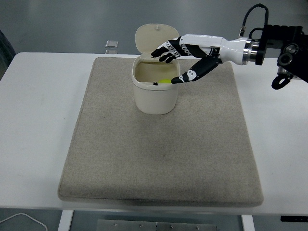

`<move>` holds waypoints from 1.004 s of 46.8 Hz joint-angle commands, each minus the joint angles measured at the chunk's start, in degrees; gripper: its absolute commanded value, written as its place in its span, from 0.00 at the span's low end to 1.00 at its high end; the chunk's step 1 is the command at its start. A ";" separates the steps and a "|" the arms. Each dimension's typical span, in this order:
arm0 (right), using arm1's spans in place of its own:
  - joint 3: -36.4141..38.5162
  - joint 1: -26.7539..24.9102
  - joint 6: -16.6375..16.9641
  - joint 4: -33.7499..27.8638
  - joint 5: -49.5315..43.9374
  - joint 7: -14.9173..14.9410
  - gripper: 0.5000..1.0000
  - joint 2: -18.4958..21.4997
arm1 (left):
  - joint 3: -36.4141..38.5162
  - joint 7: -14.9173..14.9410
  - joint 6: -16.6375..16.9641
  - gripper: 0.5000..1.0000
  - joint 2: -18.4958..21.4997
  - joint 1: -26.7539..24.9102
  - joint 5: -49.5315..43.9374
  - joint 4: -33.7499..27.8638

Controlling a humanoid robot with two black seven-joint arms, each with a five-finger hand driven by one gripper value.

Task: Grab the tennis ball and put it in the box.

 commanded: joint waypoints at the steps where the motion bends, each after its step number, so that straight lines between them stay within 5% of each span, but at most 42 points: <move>1: -0.23 -0.18 1.69 0.00 2.63 -0.31 0.72 -1.91 | 0.00 0.05 0.00 0.98 0.00 -0.01 0.00 0.00; 18: -0.14 -6.77 0.55 -0.53 15.46 -8.05 0.72 -5.34 | 0.00 0.05 0.00 0.98 0.00 -0.01 0.00 0.00; 35: -0.06 -11.61 -9.99 -2.02 31.54 -14.99 0.72 -4.28 | 0.00 0.05 0.00 0.98 0.00 -0.01 0.00 0.00; 47: 0.03 -13.89 -15.09 -2.02 38.57 -16.31 0.72 -2.44 | 0.00 -0.04 0.00 0.98 0.00 -0.01 0.00 0.00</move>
